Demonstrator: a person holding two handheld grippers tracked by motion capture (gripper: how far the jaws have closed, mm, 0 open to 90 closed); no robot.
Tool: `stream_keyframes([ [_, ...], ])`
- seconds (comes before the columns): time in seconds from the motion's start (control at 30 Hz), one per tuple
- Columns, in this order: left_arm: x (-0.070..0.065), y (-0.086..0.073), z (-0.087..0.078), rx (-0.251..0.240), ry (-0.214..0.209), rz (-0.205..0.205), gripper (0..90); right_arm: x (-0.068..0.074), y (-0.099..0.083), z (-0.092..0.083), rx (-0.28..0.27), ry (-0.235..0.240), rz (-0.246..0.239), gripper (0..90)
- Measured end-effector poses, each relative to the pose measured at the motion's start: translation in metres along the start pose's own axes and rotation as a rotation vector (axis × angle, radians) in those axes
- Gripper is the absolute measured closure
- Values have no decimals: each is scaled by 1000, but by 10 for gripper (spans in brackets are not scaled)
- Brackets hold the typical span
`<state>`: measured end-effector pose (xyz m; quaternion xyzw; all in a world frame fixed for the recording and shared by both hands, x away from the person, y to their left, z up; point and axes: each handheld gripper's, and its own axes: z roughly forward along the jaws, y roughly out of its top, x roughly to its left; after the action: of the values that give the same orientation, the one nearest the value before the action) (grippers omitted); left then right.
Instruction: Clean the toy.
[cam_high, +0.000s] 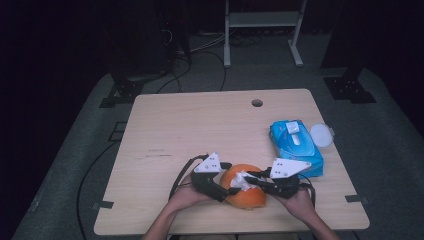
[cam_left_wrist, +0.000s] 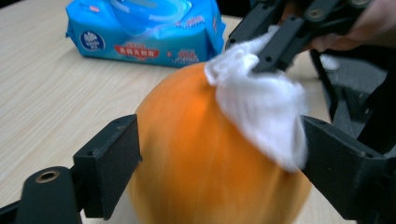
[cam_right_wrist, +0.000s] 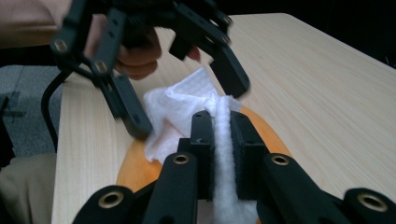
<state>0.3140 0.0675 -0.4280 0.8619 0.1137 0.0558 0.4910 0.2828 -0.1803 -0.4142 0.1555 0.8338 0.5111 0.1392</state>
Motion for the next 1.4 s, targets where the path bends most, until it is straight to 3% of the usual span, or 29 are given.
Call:
stream_keyframes([
  [0.07,2,-4,-2,-7,-10,-22,196,1,2,2,16,-6,-16,801],
  [0.23,4,-10,-4,10,-18,-38,233,-9,-9,-12,20,-34,26,802],
  [0.33,4,-10,-3,6,-23,-31,232,-13,-20,-23,32,-58,56,801],
  [0.43,3,-6,0,-4,-57,-34,175,-16,-30,-32,47,-85,72,801],
  [0.53,-1,-3,6,20,-32,-2,178,-18,-34,-36,48,-98,91,802],
  [0.6,-1,-4,6,41,4,19,261,-17,-31,-35,43,-100,83,802],
  [0.7,7,-9,0,58,25,-29,331,-10,-22,-31,18,-76,61,801],
  [0.87,15,-20,-10,34,26,-102,342,4,-18,-28,9,-19,27,800],
  [1.0,13,-19,-10,19,6,-88,314,0,-24,-31,22,-25,45,800],
  [1.13,10,-8,-7,-10,-19,-53,197,-11,-26,-30,25,-65,78,801],
  [1.23,8,0,0,3,-4,-22,195,-12,-19,-23,11,-43,72,801],
  [1.3,8,-2,1,12,8,-23,250,-10,-13,-18,3,-40,41,801],
  [1.4,13,-9,-6,29,22,-42,314,-11,-10,-14,-1,-36,46,801],
])
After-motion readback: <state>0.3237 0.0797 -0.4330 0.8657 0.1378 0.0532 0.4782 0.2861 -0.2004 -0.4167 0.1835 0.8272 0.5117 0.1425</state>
